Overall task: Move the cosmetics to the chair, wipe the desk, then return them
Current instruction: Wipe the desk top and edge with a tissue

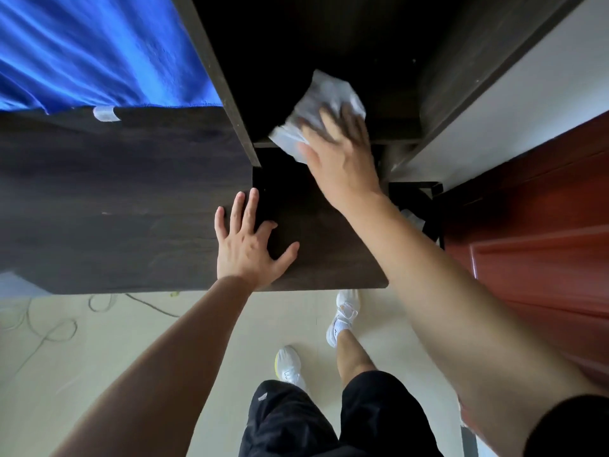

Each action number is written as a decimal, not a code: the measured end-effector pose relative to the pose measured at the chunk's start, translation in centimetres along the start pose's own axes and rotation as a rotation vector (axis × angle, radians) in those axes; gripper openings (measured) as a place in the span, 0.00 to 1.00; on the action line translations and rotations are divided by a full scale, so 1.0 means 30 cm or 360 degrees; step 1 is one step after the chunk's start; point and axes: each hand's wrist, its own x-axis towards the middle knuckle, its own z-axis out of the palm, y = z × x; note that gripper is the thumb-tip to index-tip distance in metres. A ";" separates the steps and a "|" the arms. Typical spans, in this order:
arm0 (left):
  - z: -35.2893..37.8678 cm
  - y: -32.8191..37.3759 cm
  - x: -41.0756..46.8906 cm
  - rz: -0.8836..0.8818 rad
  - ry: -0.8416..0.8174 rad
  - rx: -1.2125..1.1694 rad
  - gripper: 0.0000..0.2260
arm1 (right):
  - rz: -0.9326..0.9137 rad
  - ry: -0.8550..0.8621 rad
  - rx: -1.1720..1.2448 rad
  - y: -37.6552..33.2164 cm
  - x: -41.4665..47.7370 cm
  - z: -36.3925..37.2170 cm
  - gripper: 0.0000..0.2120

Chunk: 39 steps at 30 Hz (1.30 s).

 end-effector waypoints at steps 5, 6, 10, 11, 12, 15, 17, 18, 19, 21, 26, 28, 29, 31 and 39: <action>-0.061 0.008 -0.003 0.0008 -0.0284 0.0087 0.35 | 0.0357 -0.0140 0.0283 0.177 -0.210 -0.042 0.15; -0.075 0.018 -0.007 0.0015 -0.0334 0.0079 0.36 | 0.0512 -0.0111 0.0331 0.199 -0.268 -0.066 0.12; -0.118 0.114 -0.056 0.0199 -0.0300 -0.0058 0.36 | 0.0700 0.0019 0.0363 0.261 -0.502 -0.121 0.14; -0.125 0.156 -0.069 0.0287 -0.0299 -0.0073 0.36 | 0.0735 0.0059 0.0400 0.280 -0.560 -0.124 0.13; -0.127 0.197 -0.080 0.0367 -0.0322 -0.0086 0.36 | 0.0766 0.0111 0.0475 0.295 -0.612 -0.123 0.12; -0.111 0.315 -0.097 0.0519 -0.0435 -0.0116 0.37 | 0.0836 0.0225 0.0661 0.350 -0.712 -0.086 0.12; -0.072 0.389 -0.089 0.0573 -0.0487 -0.0135 0.36 | 0.0872 0.0186 0.0673 0.417 -0.737 -0.031 0.12; -0.040 0.425 -0.078 0.0608 -0.0509 -0.0148 0.35 | 0.0906 0.0116 0.0677 0.460 -0.740 0.009 0.12; -0.007 0.459 -0.064 0.0645 -0.0528 -0.0154 0.35 | 0.0941 0.0041 0.0683 0.503 -0.741 0.051 0.12; 0.066 0.517 -0.025 0.0730 -0.0558 -0.0123 0.34 | 0.0984 -0.0041 0.0691 0.585 -0.739 0.141 0.12; 0.262 0.630 0.138 0.0792 -0.0514 0.0021 0.34 | 0.1145 -0.0078 0.0805 0.768 -0.664 0.378 0.14; 0.344 0.658 0.195 0.0798 -0.0484 0.0075 0.35 | 0.1129 -0.0199 0.0839 0.843 -0.608 0.488 0.19; 0.381 0.664 0.212 0.0791 -0.0482 0.0111 0.35 | 0.1115 -0.0345 0.0872 0.873 -0.585 0.543 0.25; 0.440 0.664 0.225 0.0745 -0.0518 0.0151 0.37 | 0.1128 -0.0687 0.0938 0.924 -0.553 0.638 0.33; 0.494 0.662 0.204 0.0678 -0.0477 0.0126 0.38 | 0.1189 -0.0583 0.0997 0.971 -0.653 0.725 0.30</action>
